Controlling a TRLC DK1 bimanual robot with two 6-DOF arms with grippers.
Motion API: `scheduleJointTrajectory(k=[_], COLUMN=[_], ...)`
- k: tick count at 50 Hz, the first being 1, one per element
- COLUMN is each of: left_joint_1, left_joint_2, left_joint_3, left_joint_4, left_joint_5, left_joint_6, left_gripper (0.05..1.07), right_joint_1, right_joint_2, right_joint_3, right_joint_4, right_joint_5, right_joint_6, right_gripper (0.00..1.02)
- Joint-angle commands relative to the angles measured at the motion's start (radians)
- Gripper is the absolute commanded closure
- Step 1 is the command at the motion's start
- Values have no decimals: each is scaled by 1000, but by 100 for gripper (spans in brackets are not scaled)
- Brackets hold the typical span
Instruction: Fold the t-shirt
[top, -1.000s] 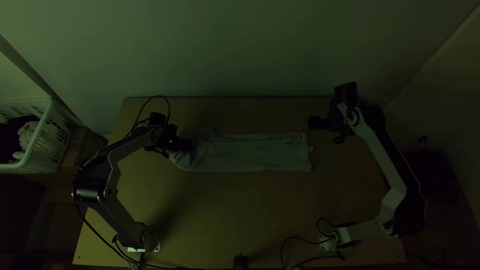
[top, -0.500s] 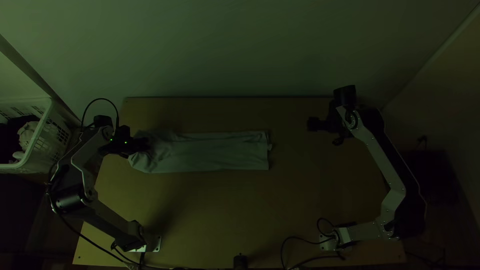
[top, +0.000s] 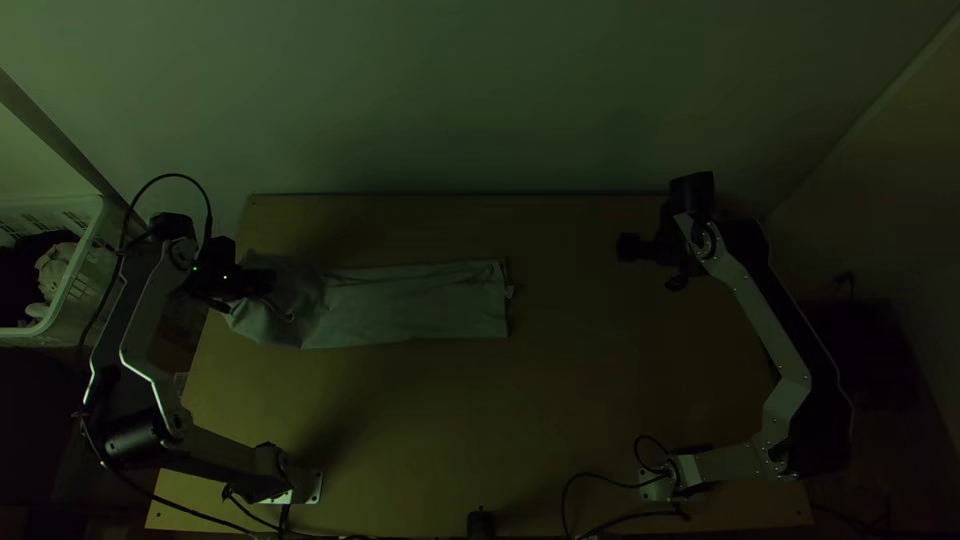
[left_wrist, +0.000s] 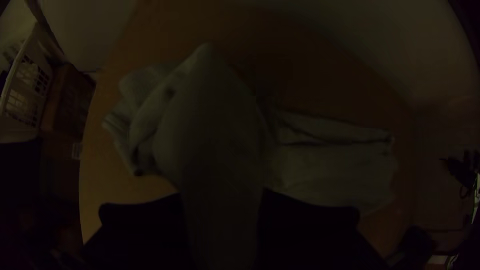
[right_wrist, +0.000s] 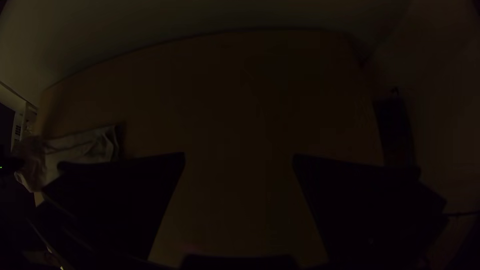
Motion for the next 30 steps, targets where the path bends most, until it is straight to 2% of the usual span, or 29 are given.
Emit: scheduleJointTrajectory(k=[1,12,30], left_joint_1=[-104,-325,-628], left_joint_2=[-67,-48,117], left_joint_3=[49,166,367], left_joint_4=[-41,-104,-155], left_joint_5=[-39,-89,-152], left_joint_6=[-40,-160,-333], left_gripper=[105,105,105], right_joint_1=[-16,-33,-58], right_joint_2=[-31,-59,-123], right_joint_3=[-26,-64,-164], right_joint_4=[-1,1,34], right_joint_5=[9,11,9], right_joint_6=[16,16,26], right_gripper=[4,4,4])
